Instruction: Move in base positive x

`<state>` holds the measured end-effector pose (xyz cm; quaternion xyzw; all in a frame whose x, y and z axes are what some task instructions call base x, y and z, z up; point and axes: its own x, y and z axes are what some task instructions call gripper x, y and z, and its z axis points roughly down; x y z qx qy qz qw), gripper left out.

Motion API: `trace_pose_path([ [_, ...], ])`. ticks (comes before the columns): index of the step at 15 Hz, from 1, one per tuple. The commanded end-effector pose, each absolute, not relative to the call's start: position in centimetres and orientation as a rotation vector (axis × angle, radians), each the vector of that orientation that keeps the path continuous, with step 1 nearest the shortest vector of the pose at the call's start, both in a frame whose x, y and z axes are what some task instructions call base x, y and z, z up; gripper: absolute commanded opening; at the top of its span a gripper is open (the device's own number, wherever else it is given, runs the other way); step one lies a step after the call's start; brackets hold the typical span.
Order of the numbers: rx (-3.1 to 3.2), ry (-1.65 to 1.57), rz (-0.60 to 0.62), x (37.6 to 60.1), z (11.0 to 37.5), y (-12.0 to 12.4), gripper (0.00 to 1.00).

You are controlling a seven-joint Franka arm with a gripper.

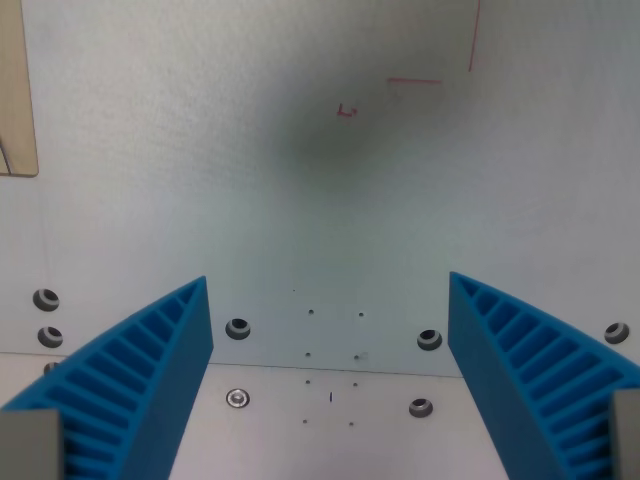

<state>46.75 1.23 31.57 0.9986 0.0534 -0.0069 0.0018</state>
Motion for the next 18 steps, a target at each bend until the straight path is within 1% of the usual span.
trace_pose_path([
  [1, 3.133, 0.167, -0.012, 47.3, 31.9, 1.2, 1.0],
  [18, 3.133, 0.167, -0.012, 55.9, 31.6, 0.3, 1.0],
])
